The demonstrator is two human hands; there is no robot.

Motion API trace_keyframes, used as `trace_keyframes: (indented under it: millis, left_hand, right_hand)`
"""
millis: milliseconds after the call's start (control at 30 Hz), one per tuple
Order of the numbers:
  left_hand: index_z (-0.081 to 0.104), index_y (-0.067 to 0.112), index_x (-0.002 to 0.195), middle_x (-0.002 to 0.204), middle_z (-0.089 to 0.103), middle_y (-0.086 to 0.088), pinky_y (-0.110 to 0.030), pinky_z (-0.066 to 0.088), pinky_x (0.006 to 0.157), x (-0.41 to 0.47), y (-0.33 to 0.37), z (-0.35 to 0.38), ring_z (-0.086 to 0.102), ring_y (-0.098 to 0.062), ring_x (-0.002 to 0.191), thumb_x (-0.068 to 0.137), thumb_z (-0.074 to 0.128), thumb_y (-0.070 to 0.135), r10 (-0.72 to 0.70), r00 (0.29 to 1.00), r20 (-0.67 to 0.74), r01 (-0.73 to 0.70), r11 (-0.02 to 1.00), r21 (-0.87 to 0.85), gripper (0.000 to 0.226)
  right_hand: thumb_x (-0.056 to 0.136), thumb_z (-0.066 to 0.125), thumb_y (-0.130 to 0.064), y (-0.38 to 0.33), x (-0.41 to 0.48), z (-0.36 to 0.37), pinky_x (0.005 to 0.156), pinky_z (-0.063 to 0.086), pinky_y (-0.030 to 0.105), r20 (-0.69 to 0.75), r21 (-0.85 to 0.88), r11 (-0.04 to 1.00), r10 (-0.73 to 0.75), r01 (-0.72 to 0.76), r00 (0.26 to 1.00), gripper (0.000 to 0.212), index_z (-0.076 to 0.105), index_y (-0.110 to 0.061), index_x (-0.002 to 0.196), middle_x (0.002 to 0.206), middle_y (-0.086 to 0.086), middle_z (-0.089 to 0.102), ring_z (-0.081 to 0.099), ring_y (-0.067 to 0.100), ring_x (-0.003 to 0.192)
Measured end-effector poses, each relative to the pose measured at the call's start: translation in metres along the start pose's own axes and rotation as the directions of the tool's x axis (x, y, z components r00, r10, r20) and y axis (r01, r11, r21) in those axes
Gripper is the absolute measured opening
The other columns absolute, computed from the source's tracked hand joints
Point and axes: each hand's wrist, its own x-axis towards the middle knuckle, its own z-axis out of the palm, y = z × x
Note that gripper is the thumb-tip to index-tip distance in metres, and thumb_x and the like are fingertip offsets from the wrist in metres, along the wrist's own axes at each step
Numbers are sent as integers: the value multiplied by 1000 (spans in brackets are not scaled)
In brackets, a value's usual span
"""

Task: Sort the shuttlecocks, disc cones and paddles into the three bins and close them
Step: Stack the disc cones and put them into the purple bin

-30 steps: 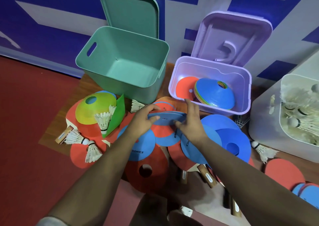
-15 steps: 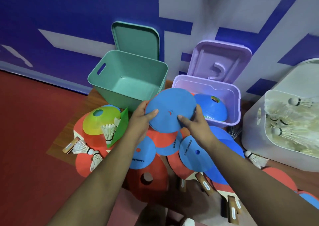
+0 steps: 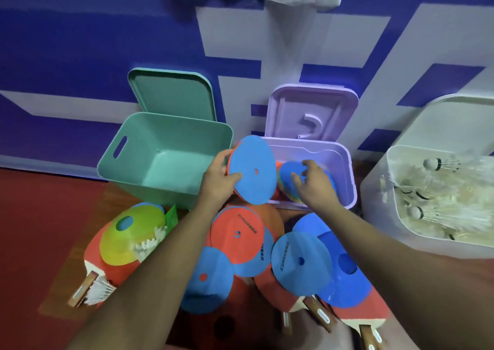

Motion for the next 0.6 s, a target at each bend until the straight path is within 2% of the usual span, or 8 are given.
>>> trace_keyframes:
  millis: [67,133,200,267,367,467,600]
  left_hand:
    - [56,56,96,94,72,-2,-54,56,81,17,-11,3,69,-26,91,62,61,17,-1,1000,14,0,998,63,52]
    - [55,58,94,93,72,-2,-56,55,79,33,-22,5,69,-27,91,61,62,20,-28,1000,-9,29,997,70,51]
    - [56,55,95,93,72,-3,-58,55,79,43,-28,8,69,-27,92,61,62,19,-45,999,-15,45,998,50,50]
    - [56,45,99,91,72,-6,-54,56,79,45,-24,13,69,-28,89,63,61,15,-22,1000,-7,23,997,72,48]
    - [55,32,109,92,72,-4,-42,56,80,45,-20,23,68,-24,88,69,62,8,52,999,-2,-51,987,152,47]
    - [55,29,113,97,71,0,-32,53,82,49,-21,28,66,-19,90,74,64,7,78,997,-12,-73,966,249,46]
    - [54,31,114,96,71,2,-39,54,86,55,-26,33,67,-17,92,71,64,12,24,1000,-6,-22,975,223,48]
  right_hand:
    - [86,63,-45,16,18,8,107,30,42,61,-277,959,-45,60,997,78,33,-1,142,137,22,46,37,36,131]
    - [74,66,-63,28,34,20,113,27,43,159,-386,922,24,40,987,100,26,-6,146,146,19,34,28,35,138]
    - [64,68,-72,31,44,29,112,28,45,180,-483,874,52,43,982,108,26,-13,145,147,16,32,26,34,138]
    - [60,69,-73,33,49,35,111,25,48,162,-590,805,46,59,986,110,24,-20,146,147,15,28,24,34,137]
    - [64,68,-65,41,52,39,112,17,55,171,-623,782,98,30,980,105,18,-24,146,149,13,22,19,34,138]
    - [68,64,-65,55,53,38,111,19,53,154,-637,768,51,60,987,101,18,-24,148,150,11,27,25,33,138]
    - [65,67,-60,60,52,32,107,28,52,129,-564,824,19,58,991,100,22,-21,146,147,11,34,34,35,132]
